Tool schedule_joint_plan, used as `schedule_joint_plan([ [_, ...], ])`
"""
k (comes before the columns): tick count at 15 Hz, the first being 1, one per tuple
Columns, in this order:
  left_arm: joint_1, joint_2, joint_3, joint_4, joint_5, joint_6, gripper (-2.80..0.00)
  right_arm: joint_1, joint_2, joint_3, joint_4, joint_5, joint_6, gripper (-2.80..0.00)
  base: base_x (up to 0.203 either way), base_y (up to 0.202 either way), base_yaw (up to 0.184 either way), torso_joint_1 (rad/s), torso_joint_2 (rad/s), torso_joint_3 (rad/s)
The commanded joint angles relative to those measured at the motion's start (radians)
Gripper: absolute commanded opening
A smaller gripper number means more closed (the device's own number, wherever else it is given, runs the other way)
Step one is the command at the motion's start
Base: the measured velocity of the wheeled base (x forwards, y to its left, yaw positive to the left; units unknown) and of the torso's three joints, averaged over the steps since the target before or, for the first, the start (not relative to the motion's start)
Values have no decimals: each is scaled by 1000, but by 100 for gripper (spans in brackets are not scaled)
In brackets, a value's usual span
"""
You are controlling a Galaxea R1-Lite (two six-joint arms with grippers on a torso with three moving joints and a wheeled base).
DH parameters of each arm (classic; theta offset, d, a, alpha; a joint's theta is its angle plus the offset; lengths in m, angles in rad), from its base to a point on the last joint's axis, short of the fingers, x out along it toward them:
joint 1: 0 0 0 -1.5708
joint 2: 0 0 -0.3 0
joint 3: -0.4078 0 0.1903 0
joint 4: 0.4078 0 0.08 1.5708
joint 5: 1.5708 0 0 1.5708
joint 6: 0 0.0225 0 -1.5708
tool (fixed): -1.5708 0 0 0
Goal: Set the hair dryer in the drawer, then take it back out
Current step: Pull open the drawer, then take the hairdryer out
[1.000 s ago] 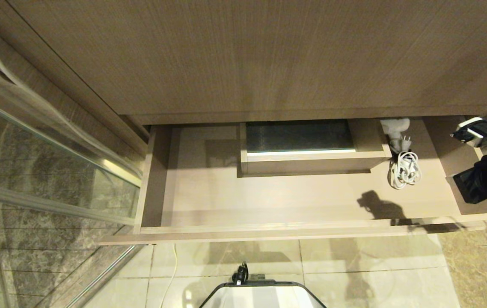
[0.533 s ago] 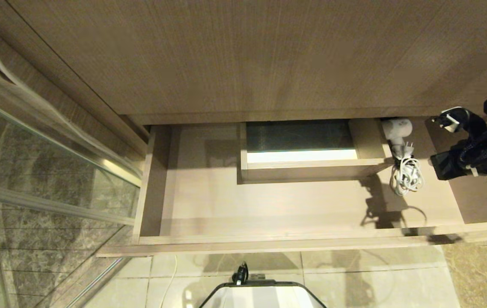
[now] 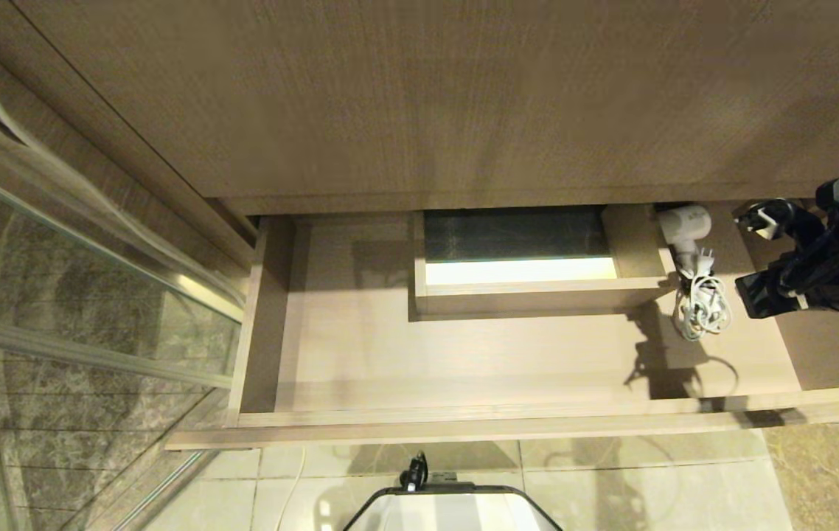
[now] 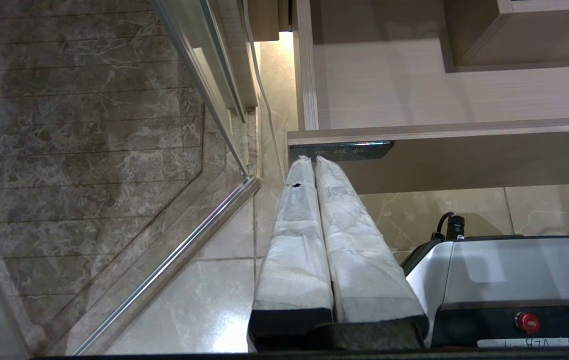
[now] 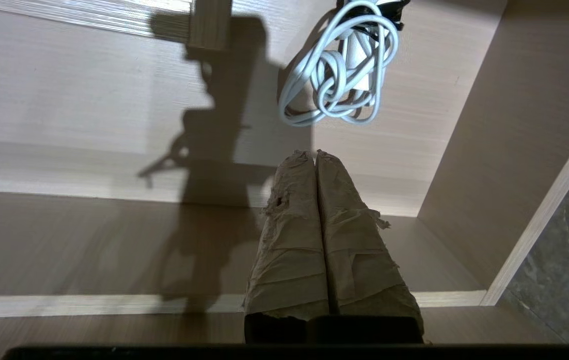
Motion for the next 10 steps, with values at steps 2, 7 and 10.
schedule_joint_plan([
  [2, 0, 0, 1, 0, 1, 0, -280, -20, 20, -16, 0, 1, -3, -280, 0, 0, 0, 0, 0, 0],
  [7, 0, -1, 1, 0, 1, 0, -280, -66, 83, -86, -2, 2, 11, -280, 0, 0, 0, 0, 0, 0],
  [10, 0, 0, 2, 0, 1, 0, -280, -71, 144, -163, -9, 1, 55, -280, 0, 0, 0, 0, 0, 0],
])
